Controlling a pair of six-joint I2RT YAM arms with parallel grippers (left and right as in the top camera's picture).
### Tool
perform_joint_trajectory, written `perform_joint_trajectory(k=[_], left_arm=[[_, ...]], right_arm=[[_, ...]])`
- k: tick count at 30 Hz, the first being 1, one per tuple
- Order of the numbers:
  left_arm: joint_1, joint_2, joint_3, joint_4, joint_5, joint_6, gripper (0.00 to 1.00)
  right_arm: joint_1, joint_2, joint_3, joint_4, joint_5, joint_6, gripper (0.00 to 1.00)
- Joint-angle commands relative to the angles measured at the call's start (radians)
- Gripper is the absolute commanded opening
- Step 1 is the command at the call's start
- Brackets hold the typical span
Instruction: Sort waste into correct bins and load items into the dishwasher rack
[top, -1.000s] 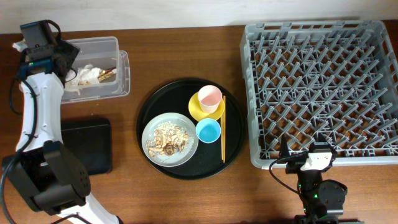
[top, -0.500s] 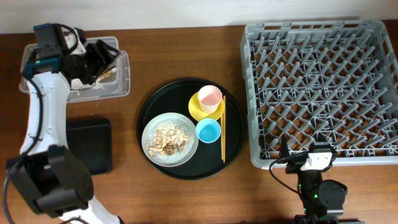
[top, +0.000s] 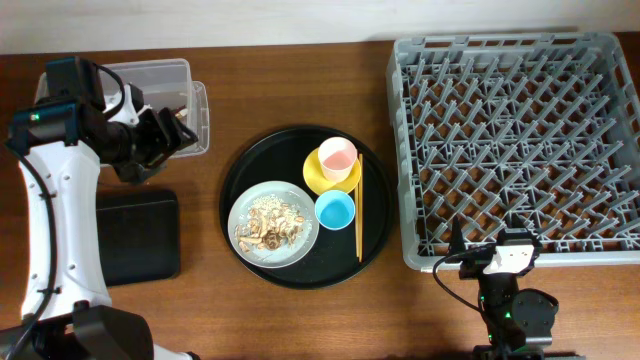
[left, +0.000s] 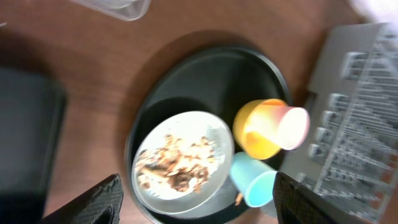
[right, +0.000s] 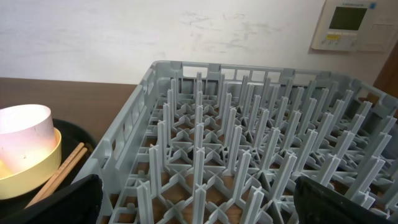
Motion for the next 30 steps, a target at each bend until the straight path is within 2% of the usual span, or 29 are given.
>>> perform_joint_trajectory(k=[1, 3, 4, 5, 6, 12, 17, 20, 23, 26, 30], left_arm=[[0.018, -0.017, 0.004, -0.013, -0.166, -0.098, 0.76], [0.068, -0.018, 0.004, -0.024, -0.279, -0.238, 0.76], [0.094, -0.018, 0.004, -0.033, -0.32, -0.299, 0.81], [0.121, -0.018, 0.004, -0.044, -0.333, -0.335, 0.95], [0.14, -0.018, 0.004, -0.047, -0.327, -0.337, 0.99], [0.217, -0.018, 0.004, -0.069, -0.336, -0.324, 0.99], [0.225, -0.017, 0.004, -0.067, -0.442, -0.325, 0.99], [0.229, -0.017, 0.004, -0.041, -0.444, -0.326, 0.99], [0.228, -0.017, 0.004, -0.039, -0.444, -0.325, 0.99], [0.228, -0.017, 0.004, -0.039, -0.445, -0.325, 0.99], [0.228, -0.017, 0.004, -0.039, -0.444, -0.325, 0.99]], right_arm=[[-0.006, -0.008, -0.005, -0.005, 0.013, 0.001, 0.98], [-0.006, -0.008, -0.005, -0.005, 0.013, 0.001, 0.98], [-0.006, -0.008, -0.005, -0.005, 0.013, 0.001, 0.98], [-0.006, -0.008, -0.005, -0.005, 0.013, 0.001, 0.98], [-0.006, -0.008, -0.005, -0.005, 0.013, 0.001, 0.98], [-0.006, -0.008, -0.005, -0.005, 0.013, 0.001, 0.98], [-0.006, -0.008, -0.005, -0.005, 0.013, 0.001, 0.98], [-0.006, -0.009, -0.005, 0.003, -0.017, 0.026, 0.98], [-0.006, -0.009, -0.005, 0.026, -0.242, 0.19, 0.98], [-0.006, -0.008, -0.005, 0.054, -0.596, 0.484, 0.98], [-0.006, -0.009, -0.005, 0.183, -0.684, 0.702, 0.98]])
